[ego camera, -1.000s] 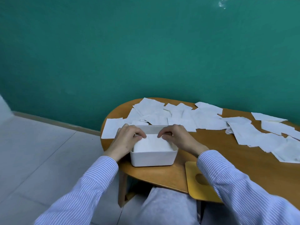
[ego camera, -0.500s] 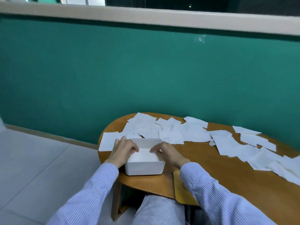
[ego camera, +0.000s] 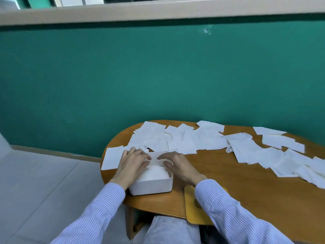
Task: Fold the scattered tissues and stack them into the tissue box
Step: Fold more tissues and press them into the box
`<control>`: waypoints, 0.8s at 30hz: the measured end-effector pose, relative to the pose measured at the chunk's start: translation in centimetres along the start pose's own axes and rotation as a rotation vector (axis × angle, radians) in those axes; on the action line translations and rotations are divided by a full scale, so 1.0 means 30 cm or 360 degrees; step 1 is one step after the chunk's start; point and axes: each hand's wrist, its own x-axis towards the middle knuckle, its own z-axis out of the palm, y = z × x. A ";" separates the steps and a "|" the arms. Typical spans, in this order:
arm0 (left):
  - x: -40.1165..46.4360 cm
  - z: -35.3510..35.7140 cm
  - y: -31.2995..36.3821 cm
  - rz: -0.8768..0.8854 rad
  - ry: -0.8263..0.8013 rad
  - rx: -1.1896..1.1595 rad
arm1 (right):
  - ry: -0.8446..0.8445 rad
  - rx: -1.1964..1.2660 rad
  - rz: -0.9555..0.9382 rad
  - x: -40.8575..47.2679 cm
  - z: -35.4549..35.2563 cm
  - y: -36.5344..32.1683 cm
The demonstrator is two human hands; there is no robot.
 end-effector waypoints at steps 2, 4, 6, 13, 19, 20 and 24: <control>0.037 -0.007 0.055 0.0037 0.0091 -0.0001 | 0.0095 0.0009 -0.0061 -0.018 -0.030 0.016; 0.078 -0.009 0.118 0.0084 0.0147 -0.0021 | 0.0167 0.0004 -0.0069 -0.038 -0.072 0.047; 0.118 -0.002 0.186 0.0146 0.0165 -0.0054 | 0.0212 -0.0015 -0.0033 -0.064 -0.120 0.094; 0.233 0.107 0.417 0.0291 0.0053 -0.0206 | 0.0361 -0.0115 0.0160 -0.178 -0.242 0.316; 0.282 0.249 0.575 0.0292 -0.0222 -0.0218 | 0.0402 -0.0136 0.0291 -0.250 -0.263 0.464; 0.286 0.275 0.597 0.0279 -0.0285 -0.0235 | 0.0394 -0.0162 0.0322 -0.259 -0.261 0.486; 0.318 0.365 0.686 0.0309 -0.0542 -0.0279 | 0.0357 -0.0280 0.0551 -0.323 -0.276 0.595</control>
